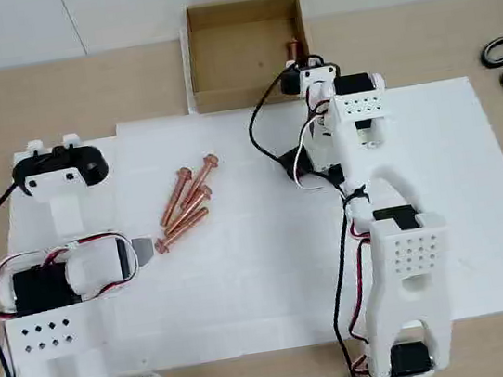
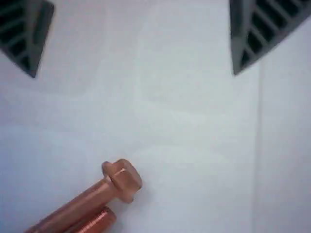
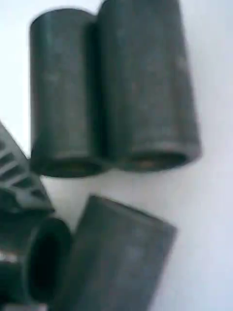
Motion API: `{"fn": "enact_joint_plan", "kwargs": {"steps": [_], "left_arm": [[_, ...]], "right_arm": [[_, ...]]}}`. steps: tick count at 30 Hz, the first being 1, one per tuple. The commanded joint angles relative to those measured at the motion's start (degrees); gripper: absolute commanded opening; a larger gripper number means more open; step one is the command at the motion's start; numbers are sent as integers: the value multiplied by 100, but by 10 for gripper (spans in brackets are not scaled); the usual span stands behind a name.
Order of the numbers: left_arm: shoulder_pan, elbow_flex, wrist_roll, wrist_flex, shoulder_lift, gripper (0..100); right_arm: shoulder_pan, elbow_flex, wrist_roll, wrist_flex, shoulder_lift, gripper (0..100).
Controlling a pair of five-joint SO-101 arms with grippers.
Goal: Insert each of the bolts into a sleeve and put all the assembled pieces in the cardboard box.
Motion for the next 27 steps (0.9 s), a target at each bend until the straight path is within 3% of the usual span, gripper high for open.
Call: {"fn": "enact_joint_plan", "kwargs": {"steps": [1, 7, 16, 21, 27], "left_arm": [[-26, -13, -26, -114, -53, 245], [-18, -13, -26, -114, -53, 245], [9, -66, -26, -141, -9, 245], [35, -48, -185, -668, 18, 246], [668, -101, -659, -607, 897, 246]], "right_arm": [[-22, -44, 53, 479, 75, 3], [-66, -730, 53, 1429, -769, 3], [-22, -668, 35, 1596, -2062, 3], [-40, -211, 26, 1604, -2677, 3], [-31, 290, 18, 1604, -3143, 3]]}}
